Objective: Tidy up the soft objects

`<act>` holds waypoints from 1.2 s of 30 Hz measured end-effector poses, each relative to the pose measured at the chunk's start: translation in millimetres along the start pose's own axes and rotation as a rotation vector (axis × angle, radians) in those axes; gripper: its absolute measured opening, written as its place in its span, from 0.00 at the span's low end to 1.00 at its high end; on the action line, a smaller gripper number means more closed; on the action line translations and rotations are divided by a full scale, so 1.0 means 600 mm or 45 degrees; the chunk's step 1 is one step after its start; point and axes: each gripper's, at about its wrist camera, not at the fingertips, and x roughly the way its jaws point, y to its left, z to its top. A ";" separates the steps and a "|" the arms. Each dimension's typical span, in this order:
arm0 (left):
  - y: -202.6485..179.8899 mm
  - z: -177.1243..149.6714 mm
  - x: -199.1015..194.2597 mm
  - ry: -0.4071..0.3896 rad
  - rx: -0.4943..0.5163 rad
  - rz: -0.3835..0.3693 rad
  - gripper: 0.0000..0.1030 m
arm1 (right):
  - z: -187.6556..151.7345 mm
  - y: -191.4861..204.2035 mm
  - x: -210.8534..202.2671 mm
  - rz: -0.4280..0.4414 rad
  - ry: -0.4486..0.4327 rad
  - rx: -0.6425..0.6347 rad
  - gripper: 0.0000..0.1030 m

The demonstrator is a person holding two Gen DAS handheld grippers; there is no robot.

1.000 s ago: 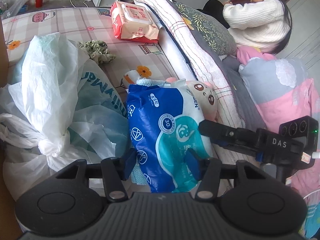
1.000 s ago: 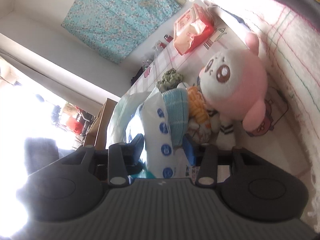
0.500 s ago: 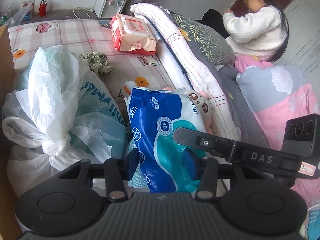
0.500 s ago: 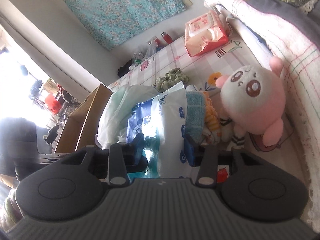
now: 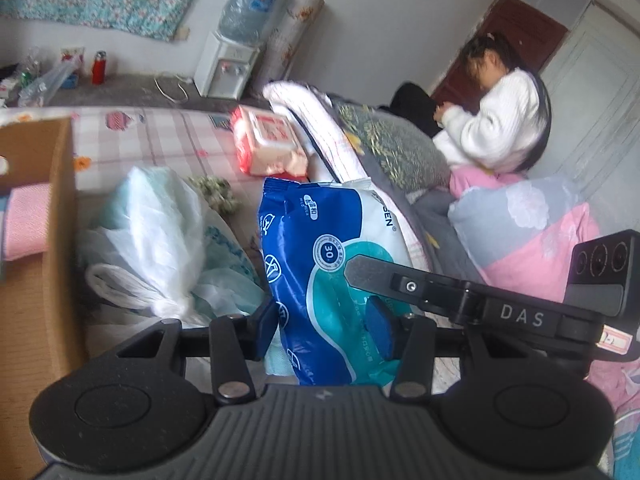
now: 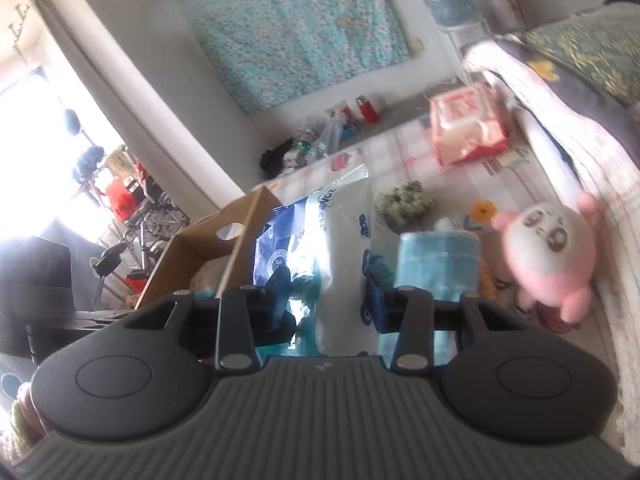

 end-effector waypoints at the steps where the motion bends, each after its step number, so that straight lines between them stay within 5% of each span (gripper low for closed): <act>1: 0.007 0.002 -0.017 -0.025 -0.006 0.014 0.47 | 0.004 0.019 0.004 0.018 0.001 -0.017 0.39; 8: 0.095 0.002 -0.124 -0.170 -0.129 0.159 0.47 | 0.019 0.155 0.082 0.175 0.079 -0.127 0.39; 15: 0.219 -0.009 -0.177 -0.193 -0.294 0.297 0.47 | -0.001 0.262 0.211 0.283 0.255 -0.130 0.39; 22: 0.339 -0.024 -0.145 -0.070 -0.435 0.333 0.45 | -0.029 0.307 0.293 0.114 0.306 -0.292 0.42; 29: 0.404 -0.042 -0.063 0.208 -0.439 0.425 0.45 | -0.019 0.270 0.277 0.080 0.250 -0.311 0.43; 36: 0.402 -0.044 -0.073 0.277 -0.396 0.498 0.64 | -0.020 0.233 0.257 0.103 0.232 -0.283 0.43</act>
